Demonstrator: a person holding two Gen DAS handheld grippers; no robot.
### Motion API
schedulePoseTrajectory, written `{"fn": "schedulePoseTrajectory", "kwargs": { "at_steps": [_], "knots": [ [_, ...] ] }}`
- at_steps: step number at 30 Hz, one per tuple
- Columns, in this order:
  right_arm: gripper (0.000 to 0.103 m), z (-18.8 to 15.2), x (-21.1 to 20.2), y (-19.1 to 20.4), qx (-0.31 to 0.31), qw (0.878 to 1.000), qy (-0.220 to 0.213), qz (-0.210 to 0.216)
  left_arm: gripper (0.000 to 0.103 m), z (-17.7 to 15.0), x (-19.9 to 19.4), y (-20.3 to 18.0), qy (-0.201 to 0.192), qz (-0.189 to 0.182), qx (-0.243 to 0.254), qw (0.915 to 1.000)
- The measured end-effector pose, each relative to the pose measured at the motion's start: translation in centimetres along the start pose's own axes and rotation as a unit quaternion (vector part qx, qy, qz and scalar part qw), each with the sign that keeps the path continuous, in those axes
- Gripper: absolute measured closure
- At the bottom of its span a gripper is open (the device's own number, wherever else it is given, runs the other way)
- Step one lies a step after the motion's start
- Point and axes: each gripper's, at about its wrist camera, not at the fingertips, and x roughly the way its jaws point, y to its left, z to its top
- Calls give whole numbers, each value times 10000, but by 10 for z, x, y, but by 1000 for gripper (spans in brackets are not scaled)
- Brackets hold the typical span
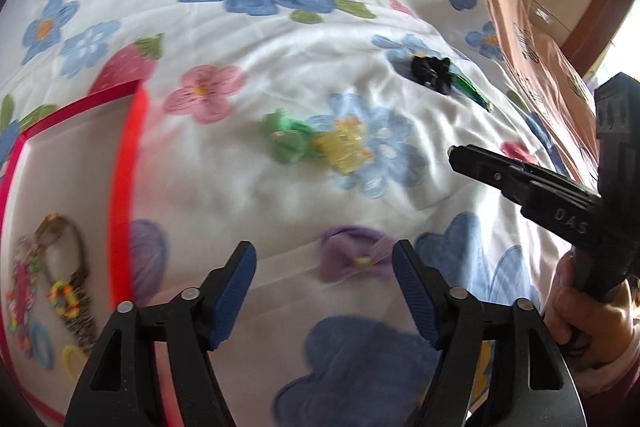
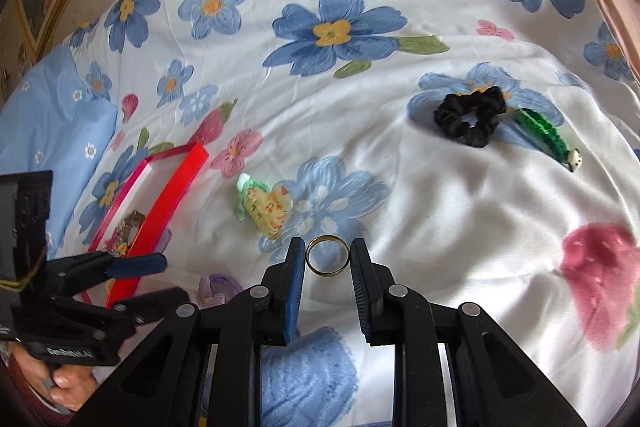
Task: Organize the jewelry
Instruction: 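Grasp the purple bow clip with the left tool while the right tool grasps the gold ring, then carry the purple bow clip and gold ring into the red box and open both tools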
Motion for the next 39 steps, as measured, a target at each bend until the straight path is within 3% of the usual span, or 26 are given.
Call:
{"fn": "schedulePoseTrajectory", "kwargs": {
  "at_steps": [2,3,4,6,8,22,39],
  "knots": [
    [80,1,-4,-6,81,10000,-37,5,34,3,12,-8,23,52,99,9999],
    [80,1,-4,-8,115,9999,-41,15,43,4,17,-12,10,103,165,9998],
    [80,1,-5,-10,145,9999,-35,32,66,4,21,-15,28,107,245,9996],
    [80,0,-5,-10,176,9998,-33,66,73,4,30,-20,109,167,346,9992],
    [80,0,-6,-9,172,9998,-38,96,96,2,29,-23,42,299,485,9984],
    [80,-1,-18,35,-130,9985,-137,507,99,-22,-49,5,-602,263,135,9978],
    [80,-11,-6,121,-734,9902,82,1187,99,-79,-142,84,-1097,741,-855,9875]
  ]
}}
